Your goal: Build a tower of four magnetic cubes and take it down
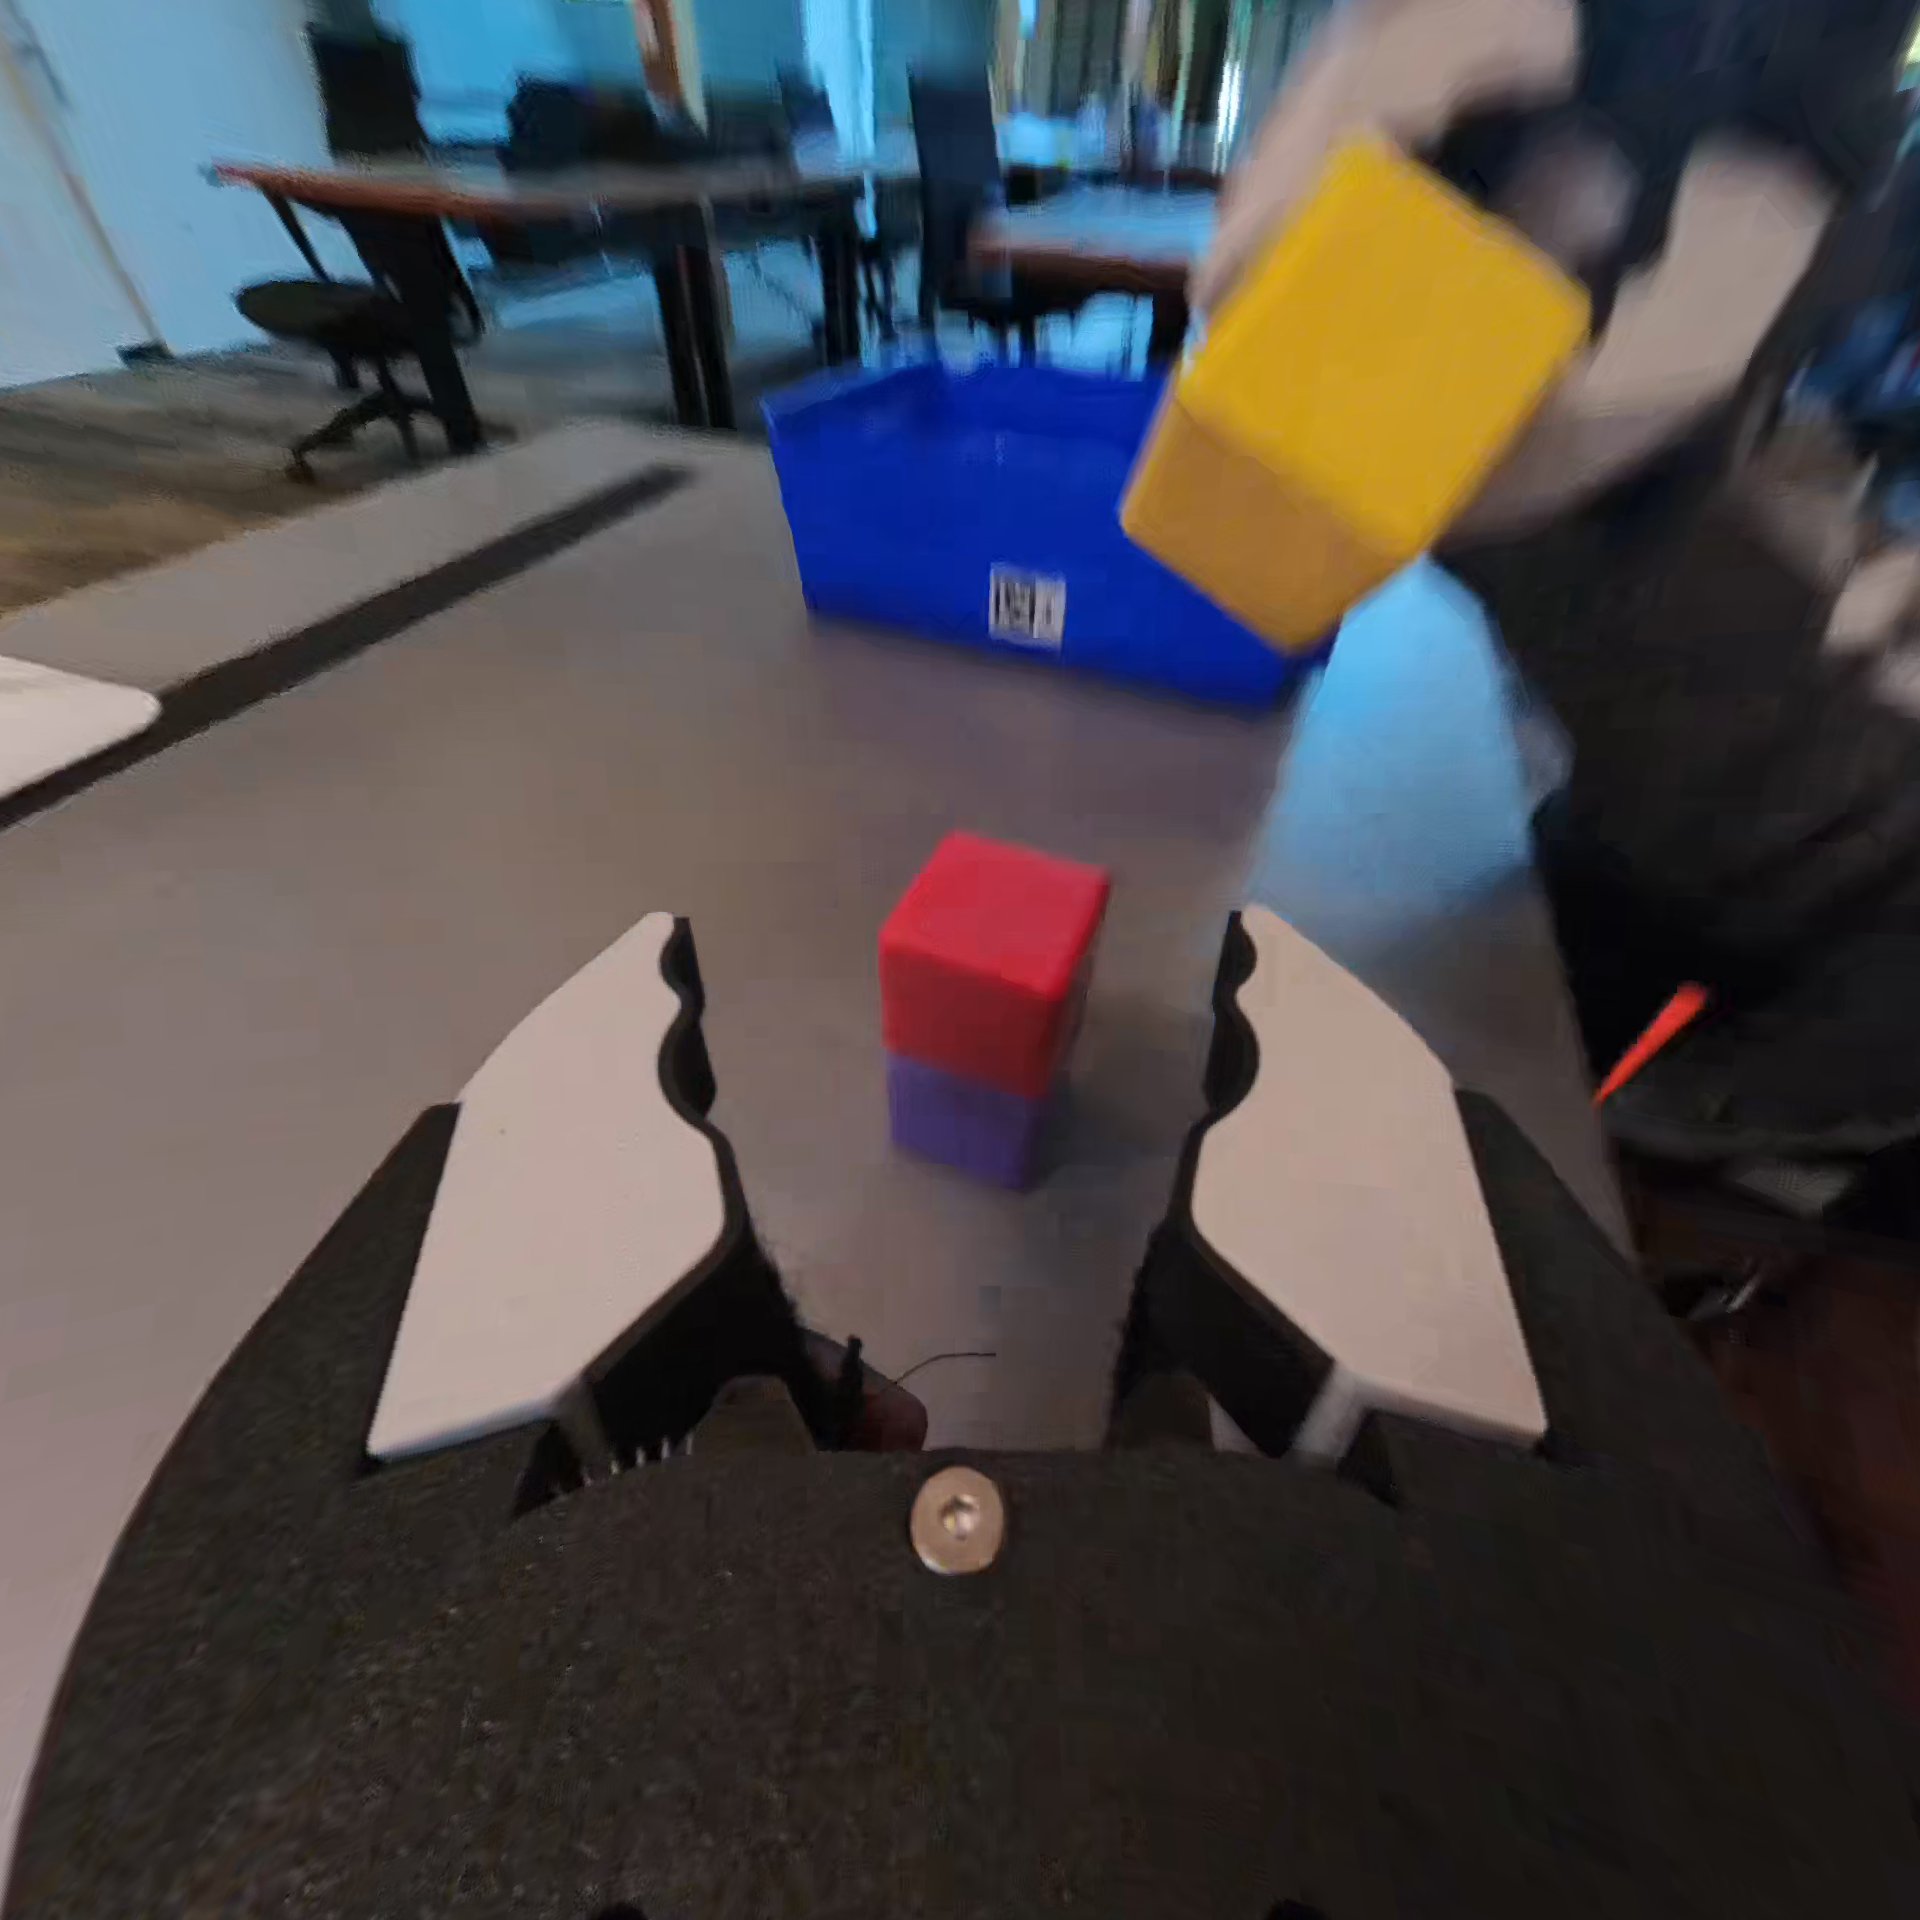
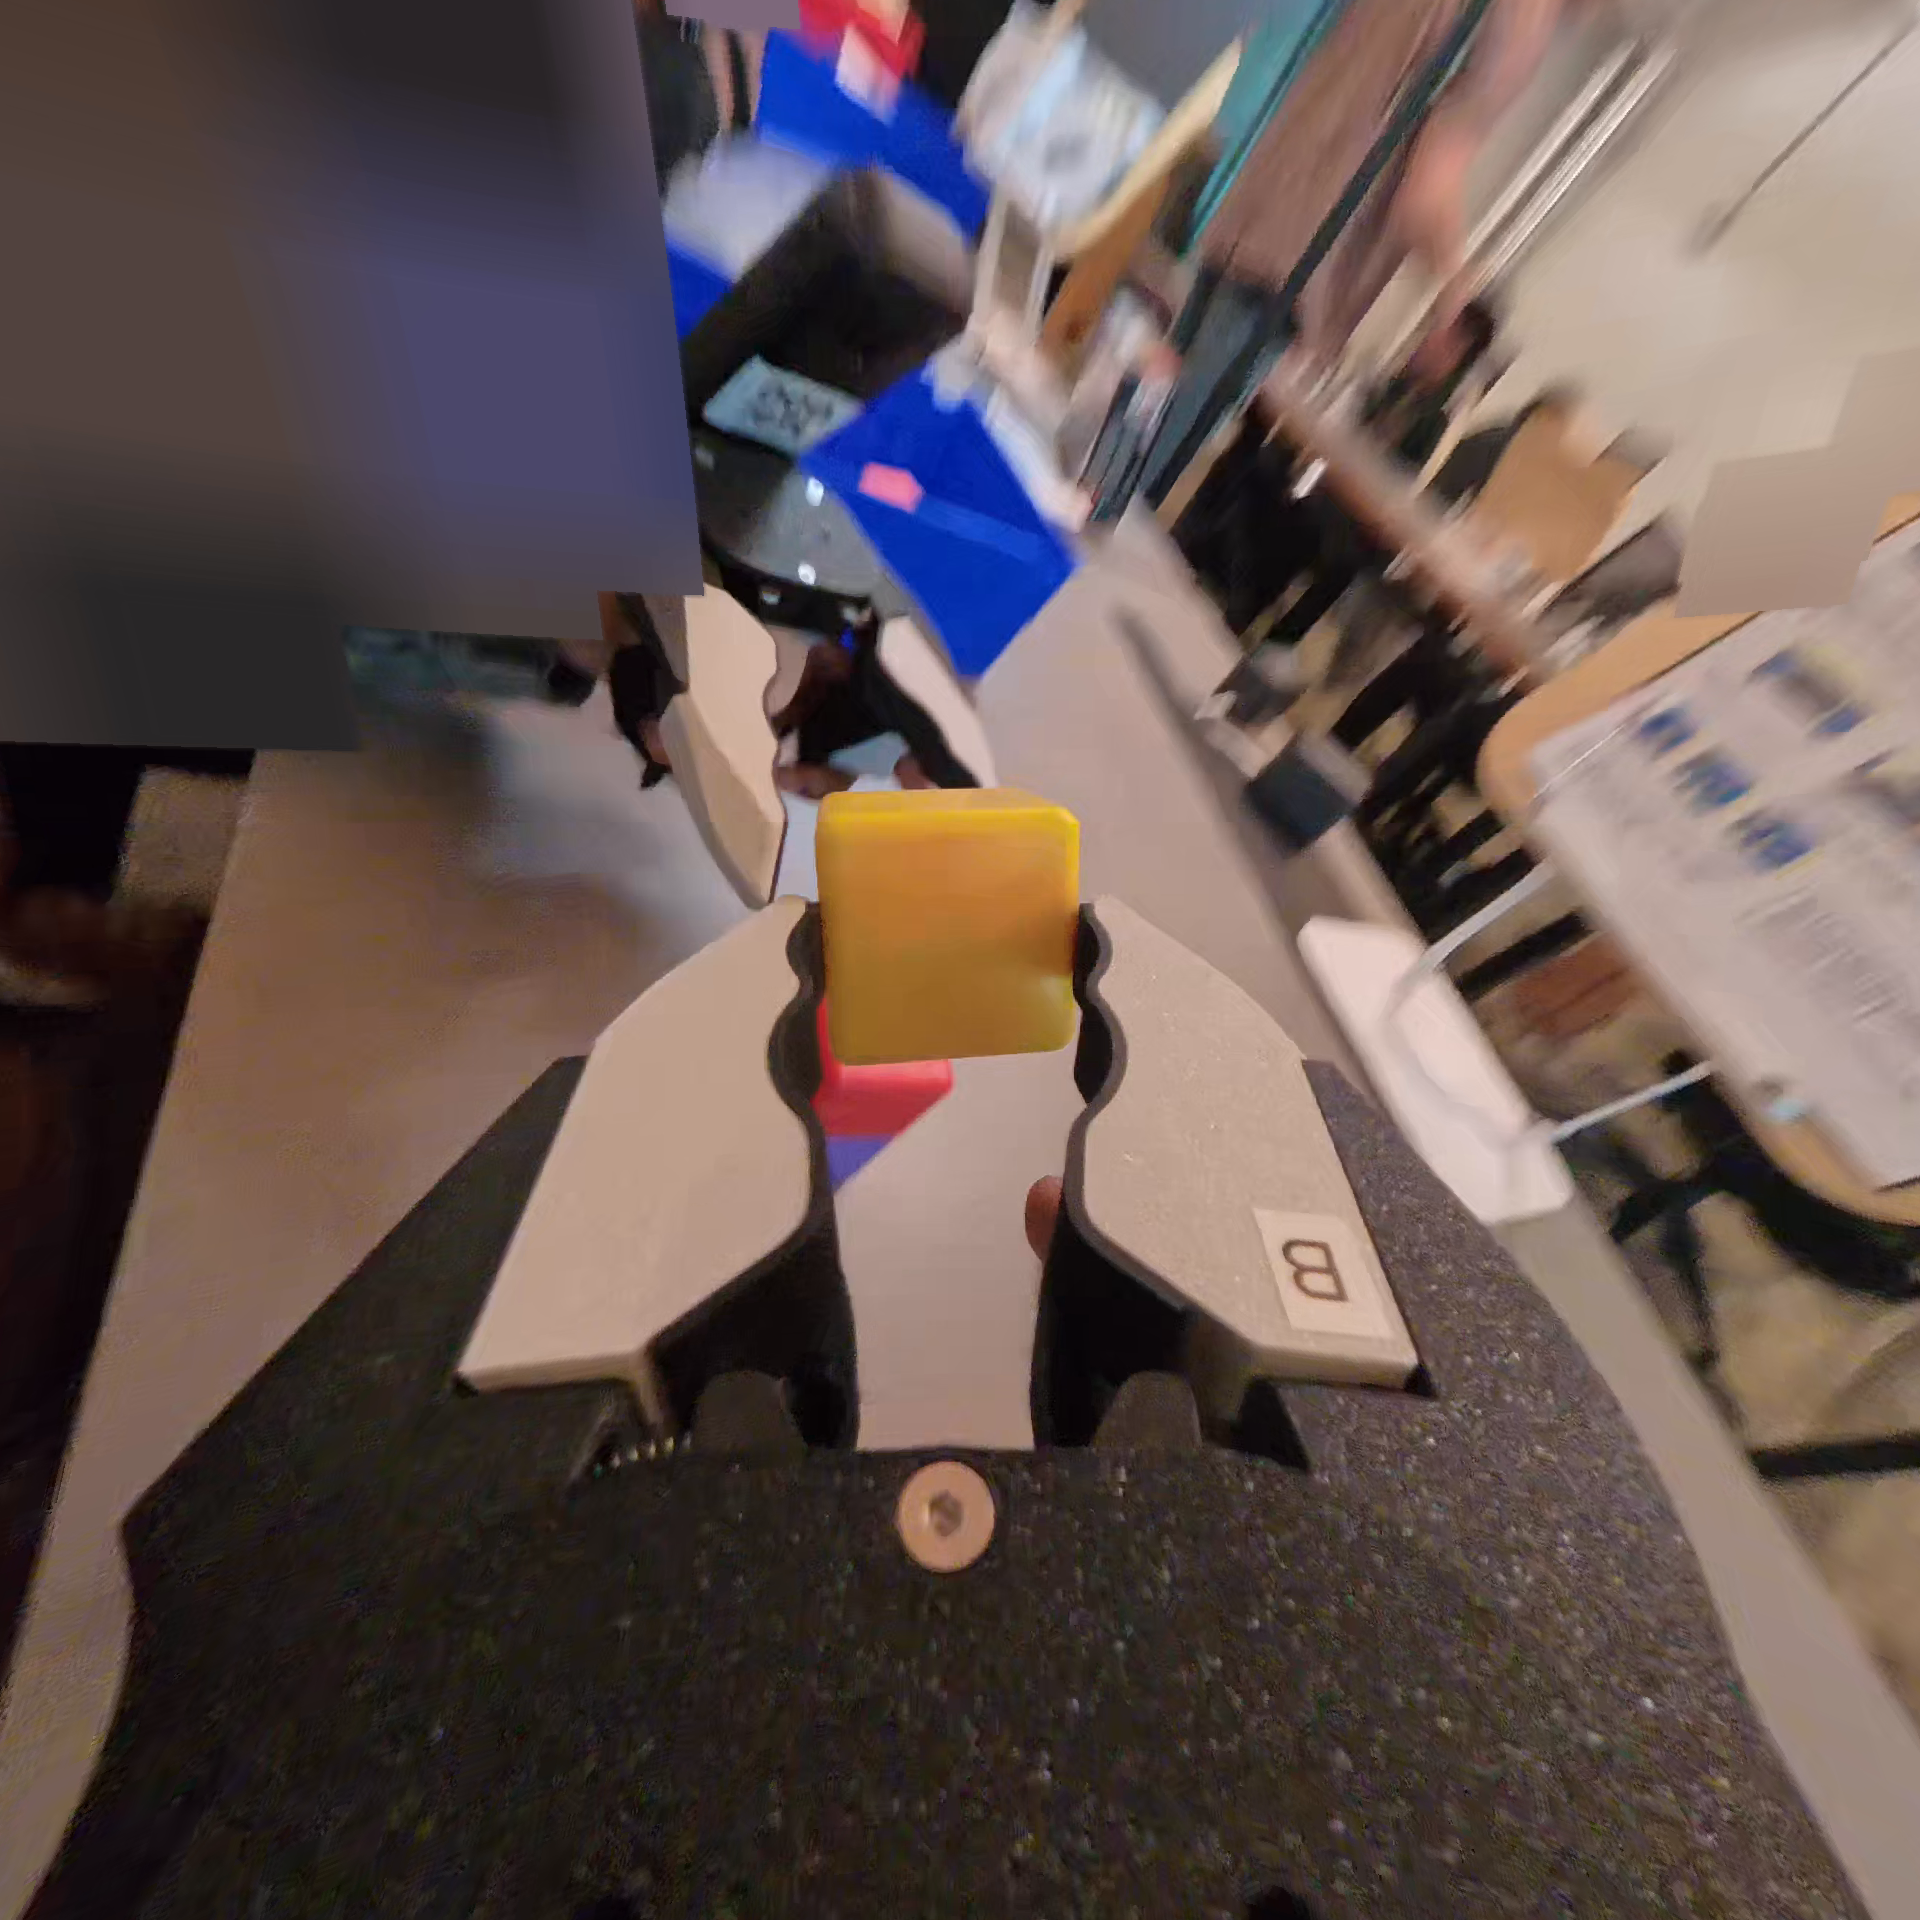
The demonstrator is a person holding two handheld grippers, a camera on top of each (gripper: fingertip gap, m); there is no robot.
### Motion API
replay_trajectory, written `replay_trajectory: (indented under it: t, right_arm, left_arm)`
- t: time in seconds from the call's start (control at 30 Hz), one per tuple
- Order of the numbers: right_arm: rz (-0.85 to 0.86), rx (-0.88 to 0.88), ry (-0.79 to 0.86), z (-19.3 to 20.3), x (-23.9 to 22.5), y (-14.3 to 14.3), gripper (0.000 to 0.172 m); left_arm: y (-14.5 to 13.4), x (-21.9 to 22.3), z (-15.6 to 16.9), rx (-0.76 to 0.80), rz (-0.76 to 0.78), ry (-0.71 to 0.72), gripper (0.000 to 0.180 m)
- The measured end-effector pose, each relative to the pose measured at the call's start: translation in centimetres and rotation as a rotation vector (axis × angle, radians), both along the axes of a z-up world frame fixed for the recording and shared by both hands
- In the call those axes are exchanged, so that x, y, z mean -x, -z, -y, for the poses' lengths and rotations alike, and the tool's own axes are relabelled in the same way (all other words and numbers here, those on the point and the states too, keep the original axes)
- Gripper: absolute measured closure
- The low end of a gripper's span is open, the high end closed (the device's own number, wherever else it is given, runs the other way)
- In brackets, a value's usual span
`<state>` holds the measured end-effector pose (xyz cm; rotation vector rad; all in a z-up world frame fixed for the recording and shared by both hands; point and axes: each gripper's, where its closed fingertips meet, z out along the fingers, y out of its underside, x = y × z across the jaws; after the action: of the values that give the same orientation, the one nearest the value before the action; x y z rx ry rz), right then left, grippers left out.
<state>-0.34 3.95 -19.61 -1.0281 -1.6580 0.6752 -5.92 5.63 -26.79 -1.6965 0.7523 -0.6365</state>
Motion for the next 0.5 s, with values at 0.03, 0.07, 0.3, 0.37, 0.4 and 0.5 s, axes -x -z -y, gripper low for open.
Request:
replay_trajectory:
  t: [0.03,0.07,0.3,0.37,0.4,0.5]
  right_arm:
    - [0.105,0.03,-0.008,-0.4,0.1,0.7,0.125]
    - [0.206,0.059,-0.018,-0.8,0.4,1.3,0.126]
    - [0.749,0.123,-0.037,-2.9,2.9,3.8,0.126]
    - [0.837,0.11,-0.029,-3.1,3.4,4.5,0.126]
    - [0.868,0.111,-0.021,-3.0,3.6,4.8,0.126]
    - [0.924,0.122,0.025,-3.1,3.9,5.3,0.125]
  left_arm:
    - [1.4,-0.8,0.0,0.019,-0.056,0.038,0.086]
    - [2.2,-1.8,0.0,0.032,-0.064,0.076,0.086]
    - [4.8,-3.6,-1.3,0.022,-0.136,0.112,0.117]
    - [4.7,-3.5,-1.4,0.041,-0.114,0.112,0.129]
    - [4.7,-3.4,-1.5,0.052,-0.103,0.11,0.129]
    - [4.6,-3.4,-1.5,0.063,-0.09,0.115,0.13]
